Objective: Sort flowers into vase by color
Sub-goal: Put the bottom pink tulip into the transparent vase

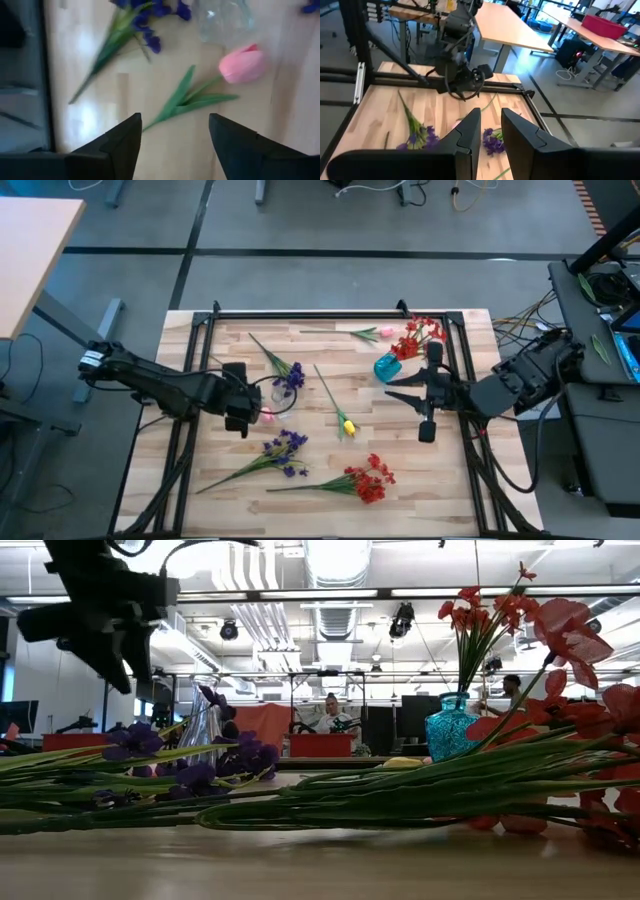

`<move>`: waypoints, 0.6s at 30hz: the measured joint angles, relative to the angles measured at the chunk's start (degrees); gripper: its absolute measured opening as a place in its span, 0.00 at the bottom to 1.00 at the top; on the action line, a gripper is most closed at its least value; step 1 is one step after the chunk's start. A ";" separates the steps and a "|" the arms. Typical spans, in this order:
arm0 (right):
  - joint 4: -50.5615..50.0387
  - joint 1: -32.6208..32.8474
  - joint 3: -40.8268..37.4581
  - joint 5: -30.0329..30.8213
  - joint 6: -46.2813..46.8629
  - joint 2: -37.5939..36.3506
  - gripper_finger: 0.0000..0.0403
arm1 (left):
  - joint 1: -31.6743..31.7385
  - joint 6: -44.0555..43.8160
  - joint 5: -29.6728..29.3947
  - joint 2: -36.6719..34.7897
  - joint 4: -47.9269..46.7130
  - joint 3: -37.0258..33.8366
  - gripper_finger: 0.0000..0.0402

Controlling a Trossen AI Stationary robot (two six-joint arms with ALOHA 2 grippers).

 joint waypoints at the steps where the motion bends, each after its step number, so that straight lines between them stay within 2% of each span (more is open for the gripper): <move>1: -0.11 0.29 0.00 -0.02 0.00 0.02 0.17 | 0.61 0.60 0.97 -0.22 0.52 -0.47 0.53; 10: -3.19 2.07 -0.05 -0.02 -0.12 0.00 0.17 | 9.56 6.14 8.32 1.27 3.76 -1.62 0.52; 16: -4.09 2.15 -0.07 -0.02 -0.23 0.00 0.17 | 16.17 13.30 9.09 4.72 5.47 -1.74 0.52; 18: -4.20 2.15 -0.07 -0.02 -0.64 0.00 0.17 | 18.57 15.85 11.01 6.07 5.41 -1.76 0.52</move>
